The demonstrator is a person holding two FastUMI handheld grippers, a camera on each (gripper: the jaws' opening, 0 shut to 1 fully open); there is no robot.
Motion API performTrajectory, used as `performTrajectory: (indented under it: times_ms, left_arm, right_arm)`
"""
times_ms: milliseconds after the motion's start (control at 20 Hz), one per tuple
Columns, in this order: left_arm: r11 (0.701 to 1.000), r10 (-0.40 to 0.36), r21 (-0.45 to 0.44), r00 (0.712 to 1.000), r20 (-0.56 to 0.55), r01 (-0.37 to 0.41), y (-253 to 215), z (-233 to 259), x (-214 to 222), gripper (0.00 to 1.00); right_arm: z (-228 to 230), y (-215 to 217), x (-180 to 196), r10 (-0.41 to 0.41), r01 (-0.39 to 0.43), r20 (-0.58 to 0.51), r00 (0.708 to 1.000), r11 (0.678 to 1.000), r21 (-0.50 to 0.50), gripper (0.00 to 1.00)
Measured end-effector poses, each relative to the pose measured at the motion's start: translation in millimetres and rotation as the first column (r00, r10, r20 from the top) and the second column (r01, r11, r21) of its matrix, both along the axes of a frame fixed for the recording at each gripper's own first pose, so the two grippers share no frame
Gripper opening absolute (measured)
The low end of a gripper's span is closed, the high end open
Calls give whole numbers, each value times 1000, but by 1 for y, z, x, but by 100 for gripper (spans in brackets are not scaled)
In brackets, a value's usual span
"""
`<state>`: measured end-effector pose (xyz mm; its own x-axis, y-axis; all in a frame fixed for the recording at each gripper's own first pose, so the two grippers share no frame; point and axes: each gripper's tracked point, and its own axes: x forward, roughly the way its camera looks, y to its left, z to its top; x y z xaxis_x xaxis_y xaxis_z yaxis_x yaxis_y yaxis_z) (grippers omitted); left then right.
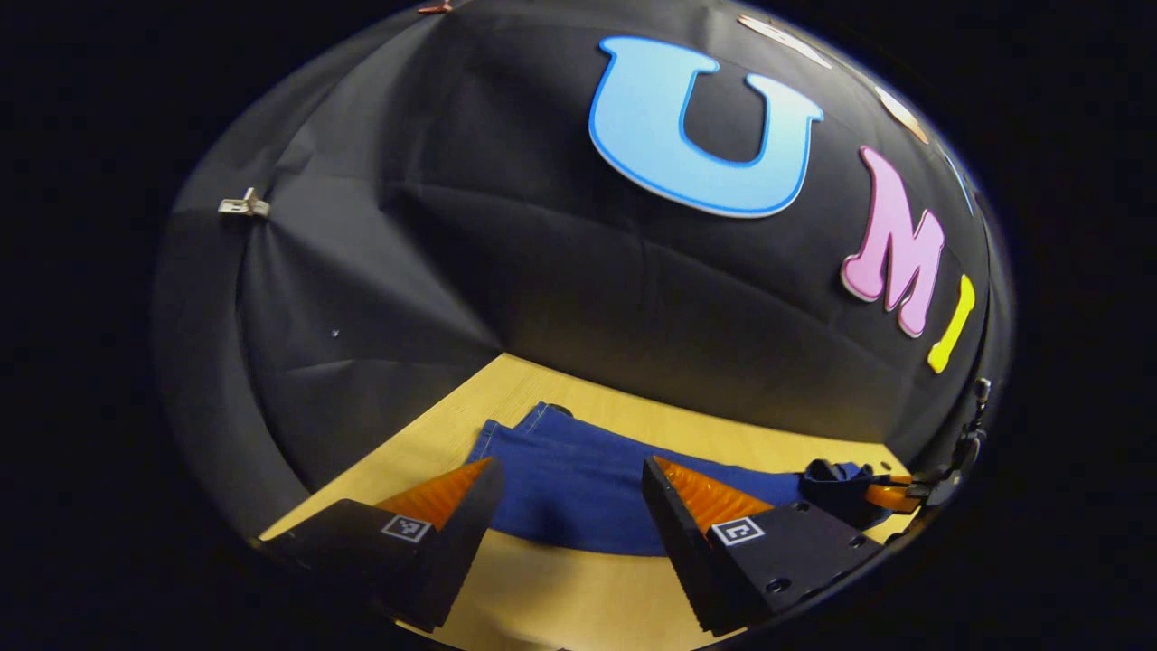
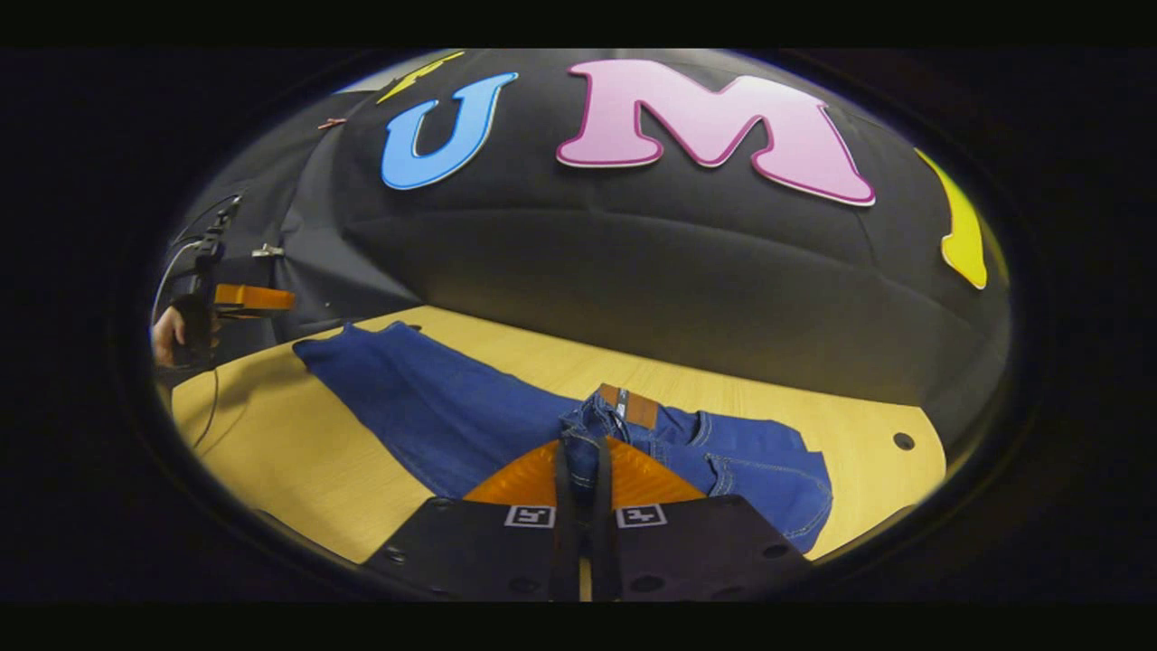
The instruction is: Grasp the waist and the cuffs of the jeans and fold them to make the two legs overlap; first hold the waist and fold one-third of the jeans toward the cuffs, then hold the cuffs and fold the remaining one-third in the same direction to finish folding.
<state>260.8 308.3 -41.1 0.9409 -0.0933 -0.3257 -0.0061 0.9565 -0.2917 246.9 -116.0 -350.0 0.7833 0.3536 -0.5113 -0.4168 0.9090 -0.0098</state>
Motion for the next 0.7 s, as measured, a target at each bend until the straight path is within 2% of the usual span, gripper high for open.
performTrajectory:
  times_ms: [50,100,200,250,300,450,500,550,600,700]
  left_arm:
    - [1000,8,12,999,-40,-8,7,-14,13,96]
    - [999,32,25,997,-74,-30,17,-25,26,96]
    - [998,49,46,991,-127,-43,25,-42,43,96]
    - [998,44,59,988,-151,-35,26,-54,51,96]
    - [997,40,73,984,-175,-28,29,-63,56,96]
    - [995,48,96,975,-217,-27,30,-70,51,97]
    - [995,58,97,973,-222,-37,31,-72,52,96]
    - [995,61,92,970,-235,-40,29,-77,53,96]
    - [995,57,89,966,-253,-35,28,-84,51,96]
    - [996,39,92,965,-259,-16,25,-85,52,99]
  right_arm:
    - [-2,4,-4,17,-17,-15,1000,1000,12,20]
    - [-2,9,-12,35,-34,-34,999,999,37,13]
    - [-5,14,-20,44,-40,-62,997,997,65,48]
    - [-7,14,-24,43,-37,-75,996,997,72,60]
    - [-7,12,-28,35,-28,-86,996,997,76,64]
    - [-5,1,-38,3,5,-94,996,996,87,100]
    - [-3,-3,-40,-9,17,-93,996,996,88,96]
    - [-1,-8,-43,-20,29,-94,995,995,93,99]
    - [0,-12,-45,-31,40,-97,995,994,100,96]
    - [2,-16,-47,-40,51,-105,994,993,105,99]
